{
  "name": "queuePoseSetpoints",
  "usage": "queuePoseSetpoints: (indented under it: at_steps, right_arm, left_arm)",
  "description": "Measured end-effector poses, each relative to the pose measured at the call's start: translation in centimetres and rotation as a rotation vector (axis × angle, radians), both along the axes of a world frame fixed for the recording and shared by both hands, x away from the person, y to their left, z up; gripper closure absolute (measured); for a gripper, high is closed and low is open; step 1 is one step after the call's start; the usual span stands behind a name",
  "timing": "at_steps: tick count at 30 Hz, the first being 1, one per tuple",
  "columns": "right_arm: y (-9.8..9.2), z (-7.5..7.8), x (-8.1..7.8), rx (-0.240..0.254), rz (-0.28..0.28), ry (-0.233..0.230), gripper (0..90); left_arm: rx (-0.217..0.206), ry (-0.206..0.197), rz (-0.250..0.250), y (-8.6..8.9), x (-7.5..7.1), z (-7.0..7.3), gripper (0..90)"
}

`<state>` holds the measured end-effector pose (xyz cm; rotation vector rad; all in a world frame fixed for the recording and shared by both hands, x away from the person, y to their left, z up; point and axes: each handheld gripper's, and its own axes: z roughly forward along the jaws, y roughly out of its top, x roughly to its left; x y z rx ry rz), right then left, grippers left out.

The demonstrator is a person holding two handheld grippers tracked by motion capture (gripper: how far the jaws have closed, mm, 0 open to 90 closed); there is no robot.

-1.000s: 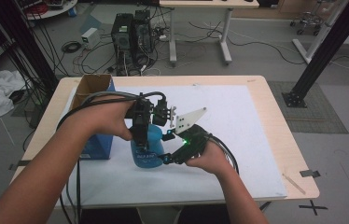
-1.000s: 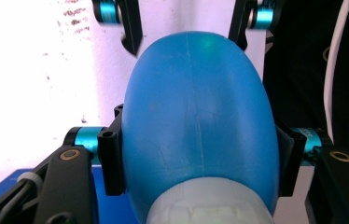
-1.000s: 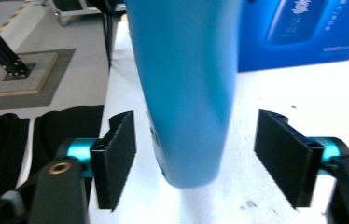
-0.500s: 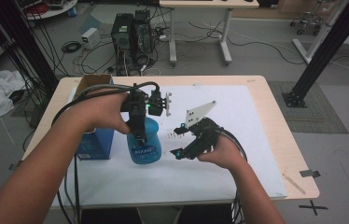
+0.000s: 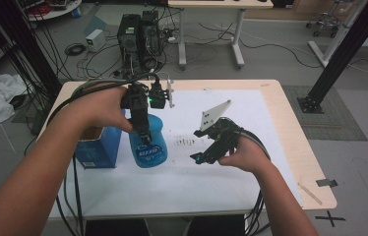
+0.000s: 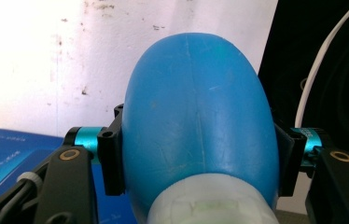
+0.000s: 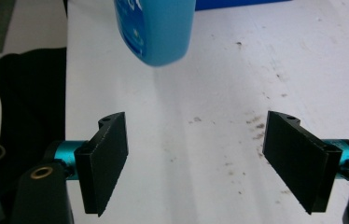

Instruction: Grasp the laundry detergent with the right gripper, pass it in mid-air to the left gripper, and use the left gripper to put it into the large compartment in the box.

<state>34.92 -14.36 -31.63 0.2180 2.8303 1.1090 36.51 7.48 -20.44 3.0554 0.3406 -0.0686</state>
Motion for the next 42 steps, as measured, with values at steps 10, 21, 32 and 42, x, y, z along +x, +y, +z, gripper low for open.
queuePoseSetpoints:
  at_steps: [10, 21, 32, 42]
  right_arm:
    - [-0.7, 0.8, 0.2, -0.110, -0.038, -0.033, 13.5]
    - [-1.3, 1.3, 0.7, -0.268, -0.059, -0.059, 13.1]
    - [-1.5, 0.9, 0.9, -0.331, -0.069, -0.056, 13.1]
    - [-1.4, 0.1, 1.2, -0.360, -0.068, -0.035, 13.2]
  left_arm:
    - [0.001, -0.006, 0.079, 1.3, 0.8, 1.9, 37.2]
    - [-0.019, -0.002, 0.265, 3.2, 2.1, 4.7, 37.2]
    - [-0.003, -0.003, 0.383, 5.3, 3.0, 7.8, 37.2]
    - [-0.035, -0.035, 0.569, 9.8, 3.5, 9.5, 37.2]
